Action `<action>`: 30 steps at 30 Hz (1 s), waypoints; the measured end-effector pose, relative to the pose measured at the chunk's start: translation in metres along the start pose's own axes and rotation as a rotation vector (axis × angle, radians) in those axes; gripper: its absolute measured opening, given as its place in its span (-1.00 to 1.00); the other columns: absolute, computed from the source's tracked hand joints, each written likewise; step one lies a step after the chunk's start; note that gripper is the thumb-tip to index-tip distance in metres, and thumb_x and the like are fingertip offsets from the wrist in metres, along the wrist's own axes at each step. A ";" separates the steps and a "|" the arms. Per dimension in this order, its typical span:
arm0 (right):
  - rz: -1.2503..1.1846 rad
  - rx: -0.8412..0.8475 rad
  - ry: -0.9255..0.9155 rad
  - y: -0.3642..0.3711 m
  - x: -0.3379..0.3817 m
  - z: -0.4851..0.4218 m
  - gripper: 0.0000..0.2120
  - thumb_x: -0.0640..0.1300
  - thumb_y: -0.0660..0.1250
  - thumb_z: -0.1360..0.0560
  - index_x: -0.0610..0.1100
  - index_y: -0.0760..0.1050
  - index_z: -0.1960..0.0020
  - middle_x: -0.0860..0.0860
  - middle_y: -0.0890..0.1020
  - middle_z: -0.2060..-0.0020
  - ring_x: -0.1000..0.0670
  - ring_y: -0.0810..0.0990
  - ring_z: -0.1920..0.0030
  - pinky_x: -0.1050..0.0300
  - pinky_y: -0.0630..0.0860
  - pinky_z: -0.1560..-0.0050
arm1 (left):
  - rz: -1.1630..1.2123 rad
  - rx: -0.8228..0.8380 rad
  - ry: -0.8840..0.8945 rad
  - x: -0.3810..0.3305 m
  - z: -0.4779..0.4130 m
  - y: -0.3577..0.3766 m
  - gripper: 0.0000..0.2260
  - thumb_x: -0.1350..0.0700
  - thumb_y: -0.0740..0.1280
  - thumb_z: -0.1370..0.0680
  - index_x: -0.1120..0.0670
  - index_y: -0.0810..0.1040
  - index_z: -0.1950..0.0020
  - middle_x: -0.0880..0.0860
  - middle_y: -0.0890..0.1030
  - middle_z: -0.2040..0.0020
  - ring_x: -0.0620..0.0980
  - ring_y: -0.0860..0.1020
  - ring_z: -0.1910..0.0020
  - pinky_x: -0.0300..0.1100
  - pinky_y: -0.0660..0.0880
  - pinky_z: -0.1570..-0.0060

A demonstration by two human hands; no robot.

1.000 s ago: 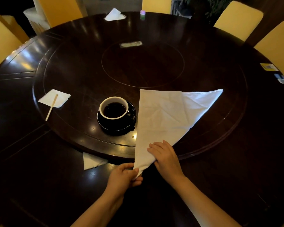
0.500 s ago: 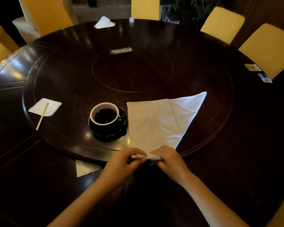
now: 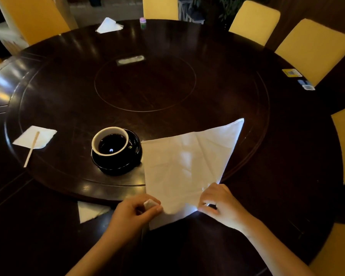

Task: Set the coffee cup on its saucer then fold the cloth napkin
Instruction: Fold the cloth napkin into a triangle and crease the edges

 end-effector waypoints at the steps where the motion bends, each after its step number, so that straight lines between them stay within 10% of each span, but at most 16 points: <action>1: -0.054 0.020 -0.025 0.001 0.005 -0.001 -0.78 0.13 0.21 -0.51 0.05 0.54 0.16 0.16 0.61 0.18 0.12 0.49 0.07 0.08 0.42 -0.08 | 0.001 0.045 -0.038 0.003 0.002 -0.003 -0.91 0.06 0.48 -0.37 0.05 0.68 0.21 0.04 0.68 0.17 -0.19 0.56 0.32 -0.30 0.46 0.29; 5: 0.016 0.168 -0.044 0.006 0.014 -0.028 -0.36 0.29 -0.19 -0.51 0.00 0.21 -0.46 0.11 0.16 -0.48 0.14 0.07 -0.47 0.19 -0.02 -0.47 | -0.016 0.146 -0.084 0.013 0.020 -0.021 -0.80 -0.06 0.50 -0.33 0.07 0.67 0.26 0.04 0.68 0.28 -0.18 0.58 0.35 -0.36 0.46 0.29; 8: 0.155 0.304 0.046 0.003 -0.006 -0.050 -0.18 0.36 -0.41 -0.35 0.03 -0.06 -0.52 0.17 -0.16 -0.47 0.16 -0.24 -0.46 0.09 -0.23 -0.49 | -0.031 0.173 -0.106 0.020 0.029 -0.028 -0.64 -0.30 0.47 -0.17 -0.03 0.67 0.30 0.06 0.67 0.28 -0.11 0.60 0.35 -0.31 0.50 0.28; 12: 0.233 0.236 0.157 -0.015 -0.051 -0.060 -0.01 0.46 -0.55 -0.23 0.00 -0.12 -0.52 0.10 -0.18 -0.50 0.05 -0.21 -0.51 0.04 -0.23 -0.47 | 0.031 0.206 -0.149 0.016 0.032 -0.023 -0.84 -0.04 0.45 -0.35 0.04 0.68 0.24 0.11 0.68 0.25 0.04 0.61 0.34 -0.22 0.52 0.29; 19: -0.032 -0.022 -0.108 -0.007 -0.021 -0.014 -0.56 0.29 0.10 -0.51 0.06 0.52 -0.20 0.20 0.46 -0.28 0.19 0.25 -0.38 0.25 0.05 -0.39 | 0.154 -0.127 -0.209 0.011 -0.035 -0.021 -0.90 0.22 0.36 -0.50 0.17 0.58 0.21 0.06 0.49 0.52 -0.04 0.46 0.56 -0.29 0.42 0.55; 24: 0.000 -0.156 -0.056 0.009 -0.023 0.004 -0.87 0.13 0.34 -0.40 0.11 0.53 0.12 0.30 0.48 -0.12 0.20 0.36 -0.07 0.20 0.22 -0.13 | 0.138 -0.250 -0.302 0.001 -0.107 -0.010 -0.86 0.19 0.28 -0.53 0.27 0.53 0.12 0.17 0.58 0.36 0.05 0.61 0.42 -0.10 0.60 0.35; 30: 0.090 -0.151 0.075 0.026 -0.020 0.003 -0.76 0.20 0.32 -0.30 0.09 0.46 0.13 0.21 0.38 0.03 0.13 0.32 0.03 0.29 0.23 -0.01 | 0.102 -0.312 -0.307 -0.015 -0.148 0.009 -0.82 0.23 0.19 -0.50 0.28 0.52 0.21 0.21 0.61 0.42 0.21 0.65 0.36 0.14 0.63 0.24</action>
Point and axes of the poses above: each hand's wrist, its own z-axis away from the middle knuckle, its own y-axis out of the palm, x = y × z, the point moved 2 cm from there along -z, towards the middle knuckle
